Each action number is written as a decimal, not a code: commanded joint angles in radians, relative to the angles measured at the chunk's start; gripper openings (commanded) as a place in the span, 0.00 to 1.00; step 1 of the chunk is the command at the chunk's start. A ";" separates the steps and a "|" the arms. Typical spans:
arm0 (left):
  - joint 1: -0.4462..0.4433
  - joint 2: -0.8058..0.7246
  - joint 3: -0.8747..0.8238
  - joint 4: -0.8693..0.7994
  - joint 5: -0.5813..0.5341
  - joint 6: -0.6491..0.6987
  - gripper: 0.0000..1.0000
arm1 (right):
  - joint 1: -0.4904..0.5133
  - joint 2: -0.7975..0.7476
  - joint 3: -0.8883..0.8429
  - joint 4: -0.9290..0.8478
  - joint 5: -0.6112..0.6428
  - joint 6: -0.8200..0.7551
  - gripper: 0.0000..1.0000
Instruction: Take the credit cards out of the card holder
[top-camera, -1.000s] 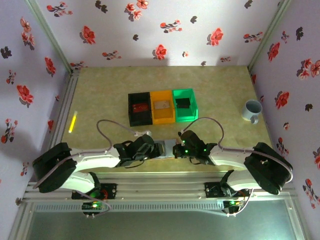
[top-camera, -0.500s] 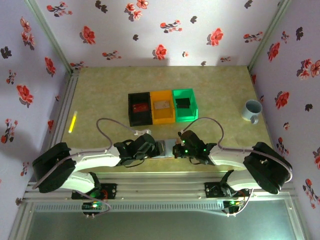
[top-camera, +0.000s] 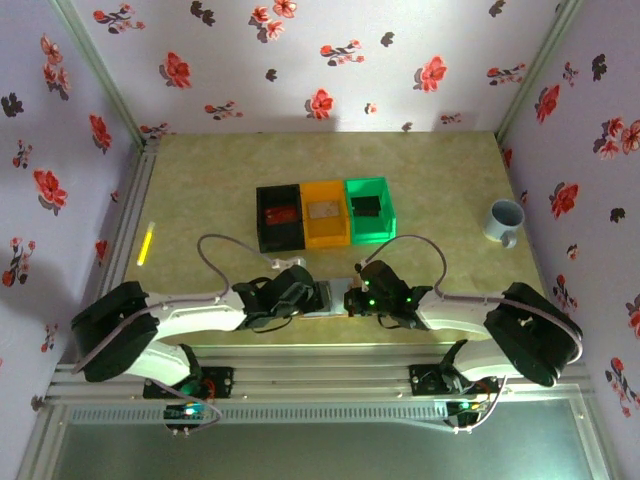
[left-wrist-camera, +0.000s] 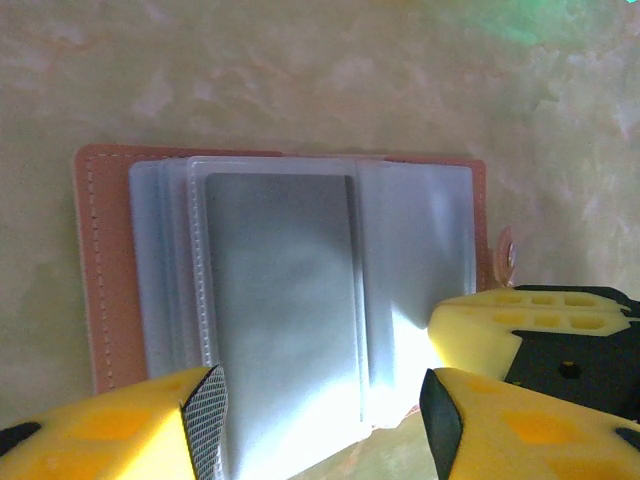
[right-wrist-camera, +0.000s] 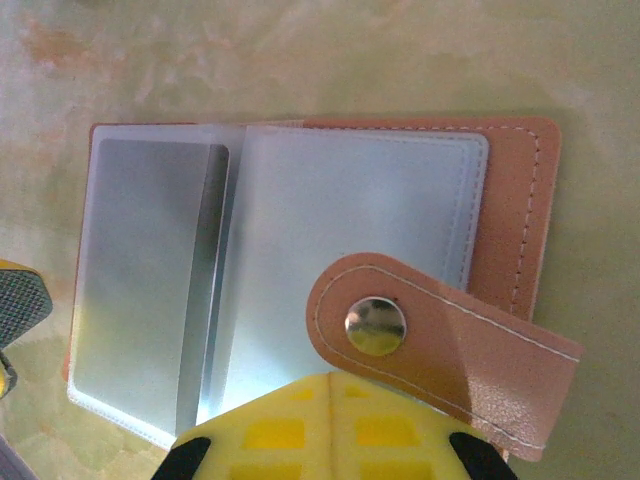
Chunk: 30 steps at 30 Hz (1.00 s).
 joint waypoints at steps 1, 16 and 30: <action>-0.003 0.016 0.026 0.005 0.003 0.024 0.57 | 0.011 0.016 -0.001 -0.008 -0.005 0.016 0.00; -0.003 0.020 0.011 -0.032 -0.019 0.027 0.57 | 0.012 0.012 0.009 -0.026 -0.006 0.007 0.00; -0.004 0.048 0.013 -0.031 -0.019 0.021 0.57 | 0.011 0.010 0.004 -0.027 -0.009 0.007 0.00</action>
